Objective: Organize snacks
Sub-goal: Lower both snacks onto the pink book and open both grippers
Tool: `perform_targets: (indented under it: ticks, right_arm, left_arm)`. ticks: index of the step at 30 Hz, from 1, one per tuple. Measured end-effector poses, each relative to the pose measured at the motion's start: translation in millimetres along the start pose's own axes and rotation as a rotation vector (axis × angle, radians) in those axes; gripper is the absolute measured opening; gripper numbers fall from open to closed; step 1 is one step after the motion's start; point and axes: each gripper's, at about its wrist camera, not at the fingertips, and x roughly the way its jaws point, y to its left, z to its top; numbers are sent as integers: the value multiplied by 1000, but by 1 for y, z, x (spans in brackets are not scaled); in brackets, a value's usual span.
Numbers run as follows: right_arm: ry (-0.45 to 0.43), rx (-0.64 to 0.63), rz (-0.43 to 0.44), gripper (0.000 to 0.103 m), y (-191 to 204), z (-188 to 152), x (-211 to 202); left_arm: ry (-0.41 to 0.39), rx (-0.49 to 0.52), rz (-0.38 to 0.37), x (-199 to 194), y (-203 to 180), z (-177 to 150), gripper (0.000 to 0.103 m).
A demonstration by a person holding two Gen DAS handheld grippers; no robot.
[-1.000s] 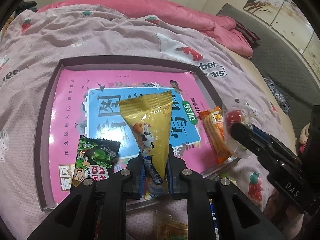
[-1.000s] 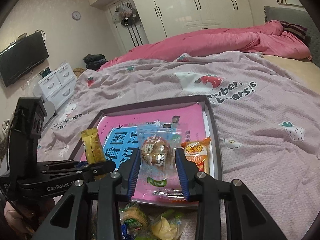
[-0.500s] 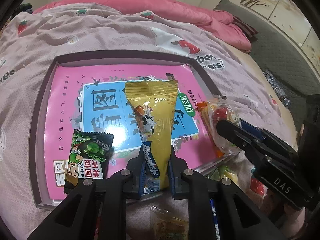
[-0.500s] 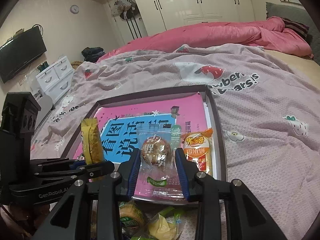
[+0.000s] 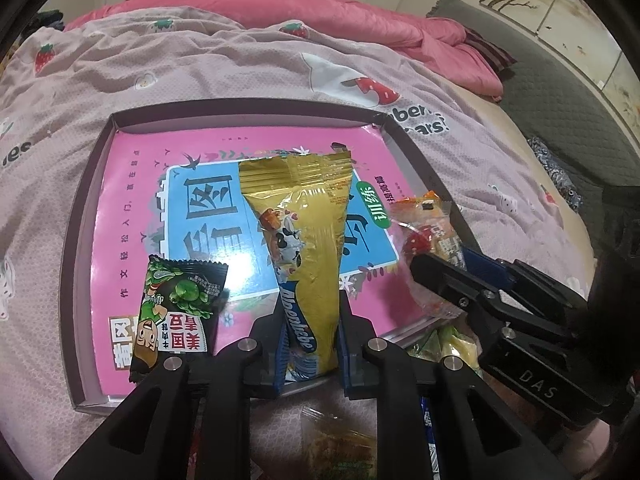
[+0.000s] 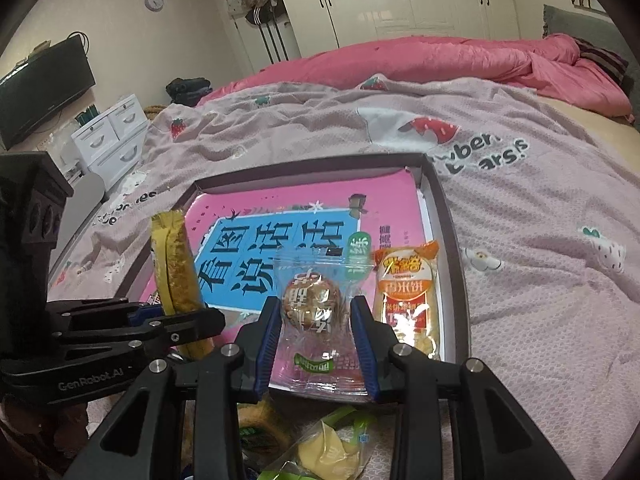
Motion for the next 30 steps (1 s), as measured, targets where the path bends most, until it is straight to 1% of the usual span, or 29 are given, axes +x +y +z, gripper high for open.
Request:
perform_targets:
  ticks: [9,14,21,24,26,30]
  right_arm:
    - [24,-3,-4,37,0,-3,4]
    - [41,7,2,37,-2,-5,5]
    - [41,9,-2,37,-3,-6,4]
    - [39,12,-2,37,-4,-6,2]
    - [37,17,-1,37,-4,-6,2]
    - [34,20,-1,37,-5,-6,0]
  left_arm:
    - [4,-6,-3,0,1,0,21]
    - [12,-10,-5,-1,2,0,23]
    - [15,-13,-6,0,3,-1,24]
    - [15,-18,-7,-1,3,-1,30]
    - [14,-22,-8,-2,4,-1,36]
    - [10,-24,-9,-4,4,0,37]
